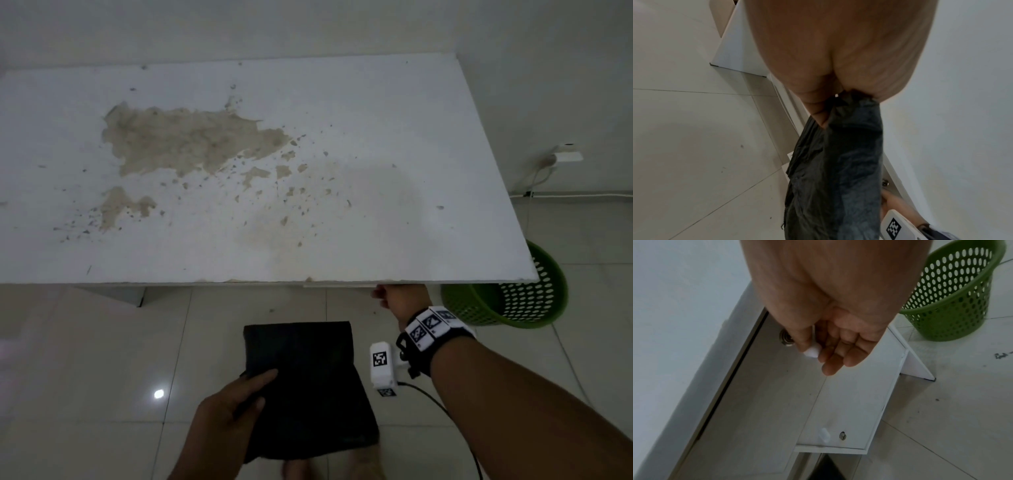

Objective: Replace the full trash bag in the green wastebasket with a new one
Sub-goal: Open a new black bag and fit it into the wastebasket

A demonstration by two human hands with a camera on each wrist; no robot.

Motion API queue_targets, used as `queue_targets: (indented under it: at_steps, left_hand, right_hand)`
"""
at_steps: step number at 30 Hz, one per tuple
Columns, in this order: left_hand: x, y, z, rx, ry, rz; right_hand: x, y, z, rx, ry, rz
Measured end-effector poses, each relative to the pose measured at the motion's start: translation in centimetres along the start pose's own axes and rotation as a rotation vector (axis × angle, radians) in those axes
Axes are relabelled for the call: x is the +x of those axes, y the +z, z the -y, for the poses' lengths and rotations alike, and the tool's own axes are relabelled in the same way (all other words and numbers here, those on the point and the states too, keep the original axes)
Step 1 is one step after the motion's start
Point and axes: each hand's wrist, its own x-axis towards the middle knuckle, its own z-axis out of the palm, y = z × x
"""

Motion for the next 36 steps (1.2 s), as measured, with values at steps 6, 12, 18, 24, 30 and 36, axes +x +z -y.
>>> queue_targets:
  at_steps: [6, 12, 18, 24, 30, 36]
  left_hand:
    - [0.7, 1.0, -2.3, -0.050, -0.026, 0.104]
    - [0.2, 1.0, -4.1, -0.119, 0.013, 0.148]
    - [0.8, 2.3, -3.6, 0.283, 0.180, 0.184]
    - [-3.3, 6.9, -9.2, -0.010, 0.107, 0.386]
    - [-5.9, 12.5, -13.6, -0.371, 0.018, 0.392]
    - [-7.5, 16.6, -17.5, -0.496, -0.049, 0.348]
  right_hand:
    - [-4.3, 0.1, -1.4, 0.009, -0.023, 0.051]
    - [-13.2, -1.7, -7.2, 0.276, 0.106, 0.358]
    - [-19.9, -4.8, -7.1, 0.340, -0.129, 0.051]
    - [-26.7, -6.8, -4.0, -0.162, -0.671, -0.240]
    - [-29.0, -8.0, -4.1, -0.409, -0.960, -0.100]
    - [-29.3, -16.9, -7.7, -0.138, -0.693, -0.233]
